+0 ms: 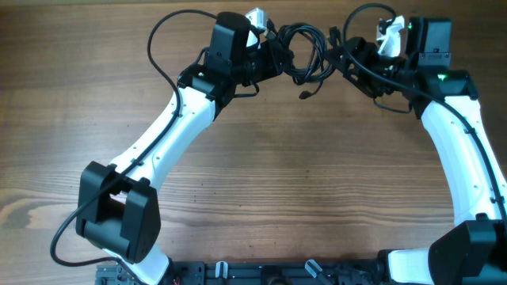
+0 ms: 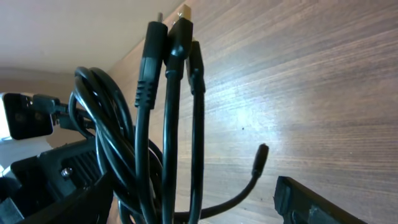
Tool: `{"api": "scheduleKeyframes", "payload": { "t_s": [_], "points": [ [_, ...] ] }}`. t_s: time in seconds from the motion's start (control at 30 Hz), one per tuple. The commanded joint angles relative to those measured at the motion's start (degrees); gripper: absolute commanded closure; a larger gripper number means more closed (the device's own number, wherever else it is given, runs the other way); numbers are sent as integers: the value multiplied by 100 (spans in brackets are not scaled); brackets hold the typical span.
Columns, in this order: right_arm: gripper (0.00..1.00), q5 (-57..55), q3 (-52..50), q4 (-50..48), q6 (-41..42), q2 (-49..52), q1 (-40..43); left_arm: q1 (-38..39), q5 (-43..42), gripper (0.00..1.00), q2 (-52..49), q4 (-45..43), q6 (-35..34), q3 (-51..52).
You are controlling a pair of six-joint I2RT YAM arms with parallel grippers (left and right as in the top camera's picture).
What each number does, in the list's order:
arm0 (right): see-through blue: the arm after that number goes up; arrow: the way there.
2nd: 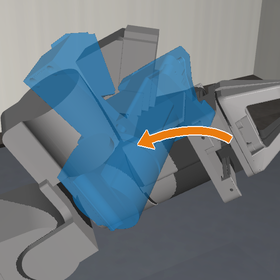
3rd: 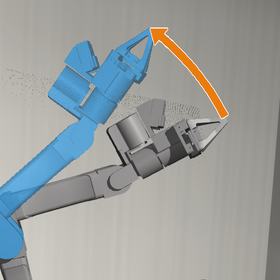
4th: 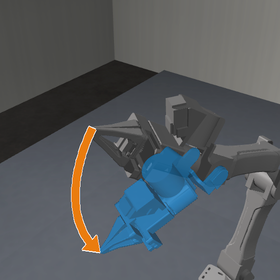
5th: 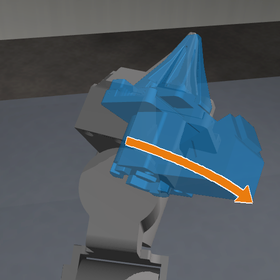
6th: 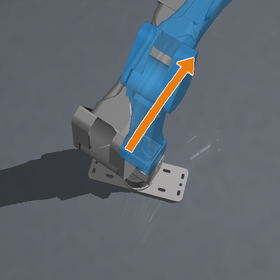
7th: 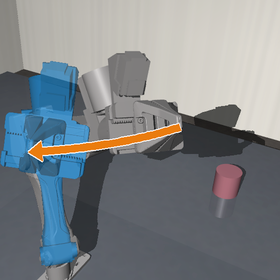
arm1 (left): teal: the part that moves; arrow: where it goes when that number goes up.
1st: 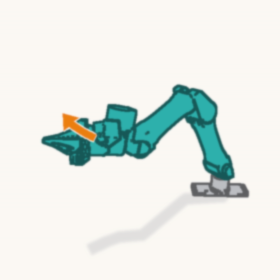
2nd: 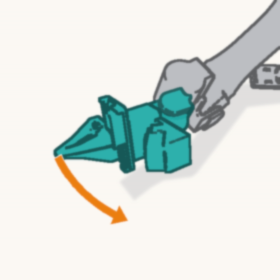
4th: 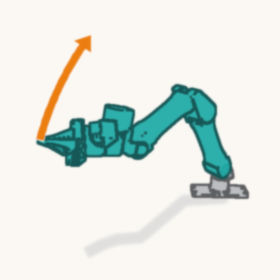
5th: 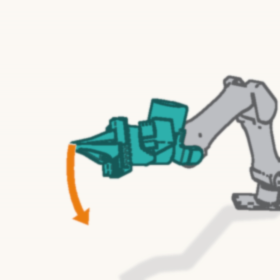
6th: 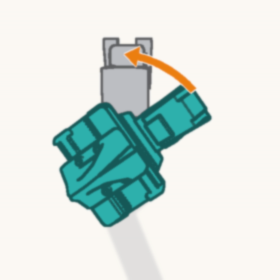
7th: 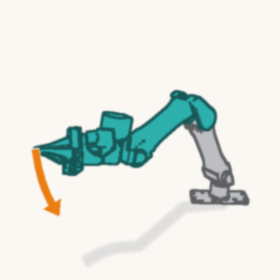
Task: Untangle cables
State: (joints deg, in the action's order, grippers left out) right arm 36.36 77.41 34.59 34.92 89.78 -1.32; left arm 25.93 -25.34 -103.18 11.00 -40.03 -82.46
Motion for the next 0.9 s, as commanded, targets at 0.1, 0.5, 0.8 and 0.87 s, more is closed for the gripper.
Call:
{"api": "scheduleKeyframes", "payload": {
  "t_s": [0.1,0.5,0.8,0.87],
  "points": [
    [16,289,90,-518,280,264,-22,39,72,96,170,-160,664,4],
    [43,-173,90,-544,407,688,-55,48,72,96,170,-7,656,4],
    [49,-199,90,-555,348,839,-61,50,55,96,170,-13,186,4],
    [51,-210,90,-557,302,839,-98,50,-24,96,170,-57,-2,4]
  ]
}}
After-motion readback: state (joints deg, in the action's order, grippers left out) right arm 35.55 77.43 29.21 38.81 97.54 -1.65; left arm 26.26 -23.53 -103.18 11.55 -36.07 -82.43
